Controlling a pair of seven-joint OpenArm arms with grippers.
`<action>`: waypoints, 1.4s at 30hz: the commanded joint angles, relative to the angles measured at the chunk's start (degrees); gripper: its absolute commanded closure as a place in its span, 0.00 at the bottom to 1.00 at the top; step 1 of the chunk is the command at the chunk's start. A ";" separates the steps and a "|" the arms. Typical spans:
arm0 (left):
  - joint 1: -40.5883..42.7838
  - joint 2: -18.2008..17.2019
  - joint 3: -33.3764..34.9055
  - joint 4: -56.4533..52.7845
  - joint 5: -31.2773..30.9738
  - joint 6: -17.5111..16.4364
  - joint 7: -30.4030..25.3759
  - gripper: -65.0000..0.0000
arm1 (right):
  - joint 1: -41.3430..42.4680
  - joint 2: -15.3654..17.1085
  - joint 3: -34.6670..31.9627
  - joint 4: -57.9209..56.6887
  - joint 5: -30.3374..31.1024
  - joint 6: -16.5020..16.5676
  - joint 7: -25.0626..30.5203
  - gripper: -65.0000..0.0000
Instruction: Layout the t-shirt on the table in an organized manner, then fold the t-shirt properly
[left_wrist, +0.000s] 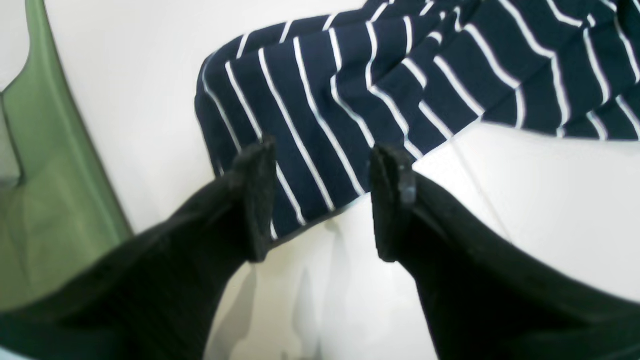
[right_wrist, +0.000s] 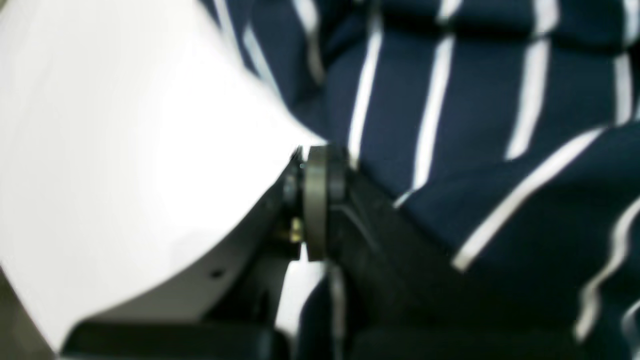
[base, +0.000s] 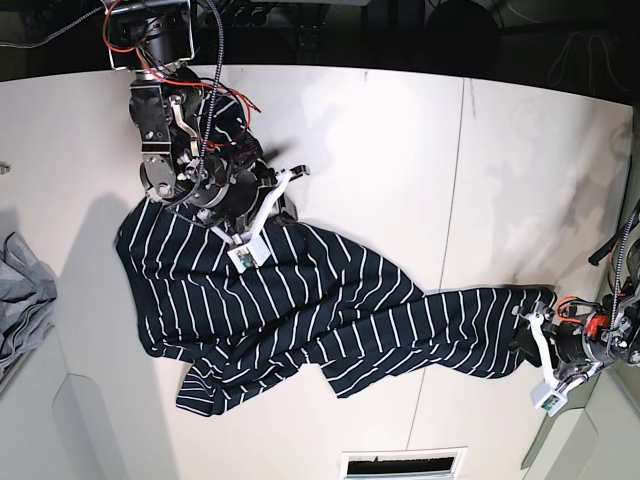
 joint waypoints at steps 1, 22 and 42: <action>-1.88 -0.94 -0.70 0.81 0.15 0.00 -0.52 0.51 | -0.90 1.40 0.11 1.66 1.66 0.35 -0.02 1.00; 13.38 -0.24 -0.70 18.14 1.68 -4.94 0.39 0.51 | -20.94 22.03 2.73 28.04 14.45 -0.28 -3.98 1.00; 15.61 16.37 -0.70 11.45 14.95 4.81 -4.87 0.49 | -11.69 8.35 7.37 27.02 5.75 -8.44 -7.50 0.61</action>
